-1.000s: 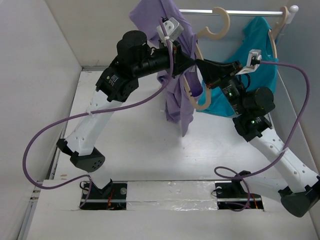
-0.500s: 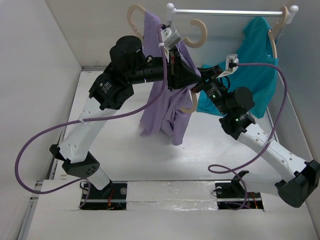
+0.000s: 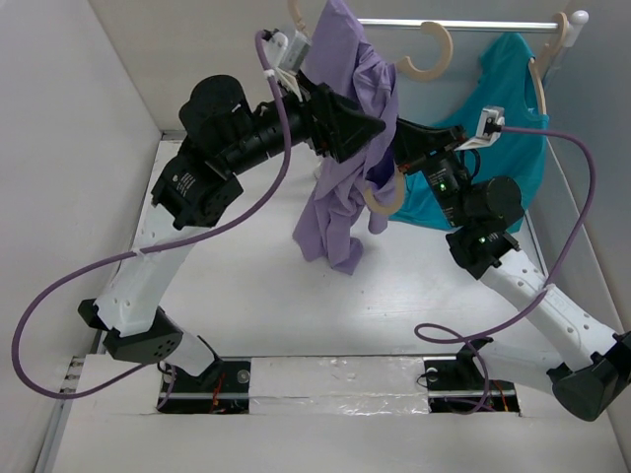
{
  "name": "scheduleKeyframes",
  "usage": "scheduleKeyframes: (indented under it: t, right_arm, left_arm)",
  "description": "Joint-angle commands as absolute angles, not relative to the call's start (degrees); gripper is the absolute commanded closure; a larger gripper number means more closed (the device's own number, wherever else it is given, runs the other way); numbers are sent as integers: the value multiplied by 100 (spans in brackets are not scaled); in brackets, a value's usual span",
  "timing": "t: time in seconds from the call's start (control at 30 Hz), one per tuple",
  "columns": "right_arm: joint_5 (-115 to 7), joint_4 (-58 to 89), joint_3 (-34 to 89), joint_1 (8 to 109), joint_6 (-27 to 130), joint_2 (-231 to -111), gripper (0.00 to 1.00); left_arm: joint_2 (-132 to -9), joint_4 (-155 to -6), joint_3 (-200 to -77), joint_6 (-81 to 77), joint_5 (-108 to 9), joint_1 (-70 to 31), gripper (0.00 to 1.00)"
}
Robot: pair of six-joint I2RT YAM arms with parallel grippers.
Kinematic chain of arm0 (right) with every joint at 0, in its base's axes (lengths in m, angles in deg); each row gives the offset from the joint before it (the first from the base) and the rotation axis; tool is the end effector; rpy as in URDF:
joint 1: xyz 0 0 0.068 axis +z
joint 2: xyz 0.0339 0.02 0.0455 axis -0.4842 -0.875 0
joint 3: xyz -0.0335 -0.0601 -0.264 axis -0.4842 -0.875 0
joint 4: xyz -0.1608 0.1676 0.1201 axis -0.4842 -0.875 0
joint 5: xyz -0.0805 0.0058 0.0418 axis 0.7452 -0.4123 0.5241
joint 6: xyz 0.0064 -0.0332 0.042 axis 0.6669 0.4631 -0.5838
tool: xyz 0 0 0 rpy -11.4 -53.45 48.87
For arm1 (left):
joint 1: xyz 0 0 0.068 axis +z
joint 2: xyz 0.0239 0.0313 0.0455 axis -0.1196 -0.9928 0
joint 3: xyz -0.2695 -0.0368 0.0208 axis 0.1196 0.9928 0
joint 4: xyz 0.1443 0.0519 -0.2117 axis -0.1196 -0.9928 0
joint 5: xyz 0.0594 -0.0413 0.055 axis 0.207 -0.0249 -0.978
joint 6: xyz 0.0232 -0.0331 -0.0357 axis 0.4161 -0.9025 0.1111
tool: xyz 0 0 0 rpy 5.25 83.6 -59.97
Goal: Place the t-shirt on the hanger
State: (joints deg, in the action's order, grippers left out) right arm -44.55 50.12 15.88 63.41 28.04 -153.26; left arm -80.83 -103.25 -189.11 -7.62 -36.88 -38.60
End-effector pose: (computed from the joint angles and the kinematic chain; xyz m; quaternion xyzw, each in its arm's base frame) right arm 0.1957 0.1326 0.4730 -0.0009 0.4670 0.4646 0.7524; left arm 0.1727 -0.1936 0.6045 0.2841 0.5313 -0.5038 0.6191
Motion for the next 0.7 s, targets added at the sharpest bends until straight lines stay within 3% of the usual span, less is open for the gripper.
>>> scheduleKeyframes:
  t: [0.0, 0.03, 0.07, 0.2, 0.33, 0.5, 0.67]
  right_arm:
    - [-4356, 5647, 1700, 6288, 2710, -15157, 100]
    - [-4417, 5611, 1700, 6288, 2710, -15148, 100]
    - [-4444, 5524, 1735, 6288, 2736, -15157, 100]
    - [-4453, 5339, 1753, 6288, 2772, -15130, 100]
    - [-4409, 5172, 1805, 6288, 2859, -15069, 100]
    - [-4365, 5031, 1884, 6288, 2930, -15042, 100]
    - [-4400, 4891, 2034, 6411, 3018, -15121, 100]
  left_arm:
    - [-7977, -9440, -19131, -1223, -4461, -3804, 31]
    - [-7995, -9352, -19131, -1346, -4898, -3804, 45]
    - [-8030, -9272, -19122, -1452, -5067, -3743, 51]
    - [-8513, -9394, -19708, -1989, -5183, -3497, 63]
    - [-8847, -9509, -19852, -2279, -5324, -3435, 50]
    - [-8953, -9737, -19913, -2622, -5517, -3312, 45]
    - [-9050, -9975, -19922, -2806, -5606, -3127, 32]
